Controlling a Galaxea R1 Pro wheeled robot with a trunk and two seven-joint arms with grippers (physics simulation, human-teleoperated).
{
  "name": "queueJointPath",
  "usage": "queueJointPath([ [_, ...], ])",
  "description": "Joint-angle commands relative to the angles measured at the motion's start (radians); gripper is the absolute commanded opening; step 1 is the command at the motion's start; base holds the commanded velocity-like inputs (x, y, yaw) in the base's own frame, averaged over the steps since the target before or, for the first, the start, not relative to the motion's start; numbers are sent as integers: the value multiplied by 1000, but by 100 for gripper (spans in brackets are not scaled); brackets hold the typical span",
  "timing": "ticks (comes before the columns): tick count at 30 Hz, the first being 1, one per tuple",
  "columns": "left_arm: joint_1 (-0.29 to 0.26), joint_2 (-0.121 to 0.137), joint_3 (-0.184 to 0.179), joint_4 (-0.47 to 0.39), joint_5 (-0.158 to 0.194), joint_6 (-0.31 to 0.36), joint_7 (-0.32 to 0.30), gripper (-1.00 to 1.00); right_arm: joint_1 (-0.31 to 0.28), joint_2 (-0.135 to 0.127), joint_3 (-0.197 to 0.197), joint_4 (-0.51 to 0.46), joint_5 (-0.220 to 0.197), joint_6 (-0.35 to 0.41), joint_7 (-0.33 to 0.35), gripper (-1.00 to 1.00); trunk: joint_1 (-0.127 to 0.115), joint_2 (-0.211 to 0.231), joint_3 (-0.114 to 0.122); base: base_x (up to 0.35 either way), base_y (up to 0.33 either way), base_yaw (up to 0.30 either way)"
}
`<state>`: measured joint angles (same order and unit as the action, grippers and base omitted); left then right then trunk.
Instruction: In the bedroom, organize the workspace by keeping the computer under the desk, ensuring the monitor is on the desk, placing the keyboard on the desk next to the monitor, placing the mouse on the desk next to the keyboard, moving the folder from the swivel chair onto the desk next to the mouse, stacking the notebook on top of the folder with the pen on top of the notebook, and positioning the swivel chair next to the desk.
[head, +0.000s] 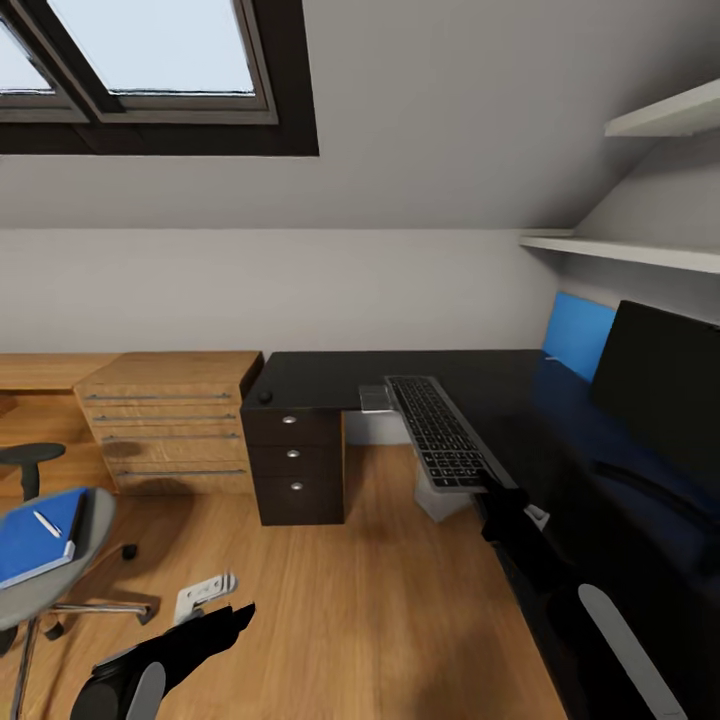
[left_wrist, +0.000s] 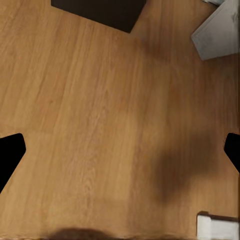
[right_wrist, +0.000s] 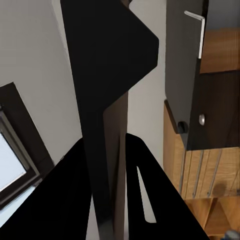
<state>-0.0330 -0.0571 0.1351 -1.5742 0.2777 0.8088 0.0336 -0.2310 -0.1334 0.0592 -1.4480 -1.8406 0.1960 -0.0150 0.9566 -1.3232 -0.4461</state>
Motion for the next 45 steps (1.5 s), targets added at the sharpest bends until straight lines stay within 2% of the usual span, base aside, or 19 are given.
queueJointPath([
  [1,-1,-1,2,-1,8,6,3,100,-1,-1,0,0,-10,0,0,-100,-5,7,2,-327,-200,0],
  [12,-1,-3,0,-2,8,-10,5,100,-1,-3,-9,24,-10,-1,-2,-100,-47,84,37,-326,-202,0],
  [14,-1,-3,0,-2,8,-11,5,100,-1,-13,-14,69,-10,1,0,-100,-54,98,43,-326,-203,0],
  [15,-1,-3,0,-2,8,-11,5,100,-4,-27,-16,124,-9,2,3,-100,-58,105,46,-325,-203,0],
  [18,-1,-3,1,-3,8,-11,5,100,-8,-39,-17,184,-9,3,7,-100,-70,126,55,-325,-203,0],
  [25,-1,-3,1,-3,8,-11,5,100,-15,-60,-17,233,-5,4,10,-100,-97,175,77,-324,-203,0],
  [29,-1,-3,1,-3,8,-11,4,100,-17,-90,-17,247,-5,5,11,-100,-112,203,90,-323,-203,0],
  [33,-1,-3,2,-2,8,-12,2,100,-35,-103,-17,286,-3,1,22,-100,-112,203,90,-210,-140,0],
  [35,-1,-2,3,-1,9,-13,1,100,-44,-99,-15,296,-5,-7,44,-100,-112,203,90,-43,-30,0],
  [41,-1,-1,3,-1,8,-13,3,100,-47,-92,-11,304,-1,-11,44,-100,-112,203,90,-3,-176,0],
  [45,-1,-1,3,-1,8,-13,2,100,-59,-91,-11,319,49,-12,40,-100,-112,203,90,0,-336,0],
])
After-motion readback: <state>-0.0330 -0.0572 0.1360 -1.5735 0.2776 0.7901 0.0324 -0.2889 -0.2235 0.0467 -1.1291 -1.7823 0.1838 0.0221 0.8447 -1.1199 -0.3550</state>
